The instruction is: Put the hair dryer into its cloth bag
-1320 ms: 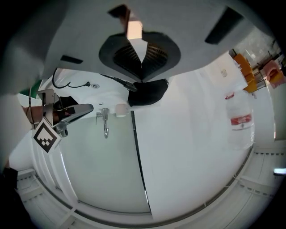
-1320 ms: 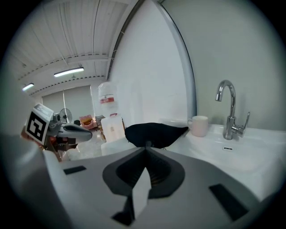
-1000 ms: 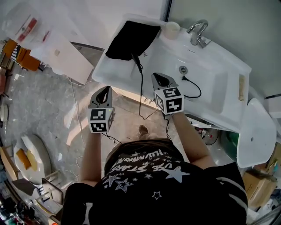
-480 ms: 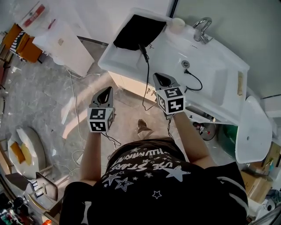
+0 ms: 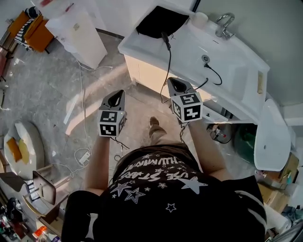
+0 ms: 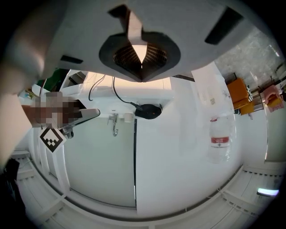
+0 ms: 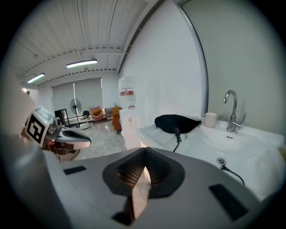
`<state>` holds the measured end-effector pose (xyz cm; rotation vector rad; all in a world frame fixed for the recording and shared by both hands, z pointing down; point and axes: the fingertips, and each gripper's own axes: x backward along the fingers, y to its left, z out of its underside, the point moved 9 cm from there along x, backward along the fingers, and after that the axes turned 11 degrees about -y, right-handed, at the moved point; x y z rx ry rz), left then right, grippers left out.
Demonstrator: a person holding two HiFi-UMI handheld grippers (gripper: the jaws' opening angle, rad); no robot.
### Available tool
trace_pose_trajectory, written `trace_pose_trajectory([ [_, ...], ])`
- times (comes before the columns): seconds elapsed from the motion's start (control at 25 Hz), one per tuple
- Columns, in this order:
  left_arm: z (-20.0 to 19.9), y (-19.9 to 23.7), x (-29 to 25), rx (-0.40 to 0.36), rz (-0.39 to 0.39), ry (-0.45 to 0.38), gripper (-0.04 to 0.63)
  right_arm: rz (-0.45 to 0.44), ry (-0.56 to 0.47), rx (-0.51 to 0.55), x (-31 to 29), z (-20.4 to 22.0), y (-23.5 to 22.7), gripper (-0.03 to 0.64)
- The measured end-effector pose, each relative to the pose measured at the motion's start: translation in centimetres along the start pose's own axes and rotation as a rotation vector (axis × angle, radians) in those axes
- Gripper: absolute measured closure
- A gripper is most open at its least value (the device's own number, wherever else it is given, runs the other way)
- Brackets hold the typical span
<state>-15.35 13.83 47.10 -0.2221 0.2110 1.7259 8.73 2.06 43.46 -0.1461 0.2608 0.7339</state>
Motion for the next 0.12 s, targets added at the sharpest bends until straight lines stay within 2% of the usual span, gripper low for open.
trace_pose_trajectory([
  [0.12,0.9,-0.2,2.5,0.011,-0.005,0.002,0.586,-0.013,0.004,0.0,1.4,0.9,2.0,0.611],
])
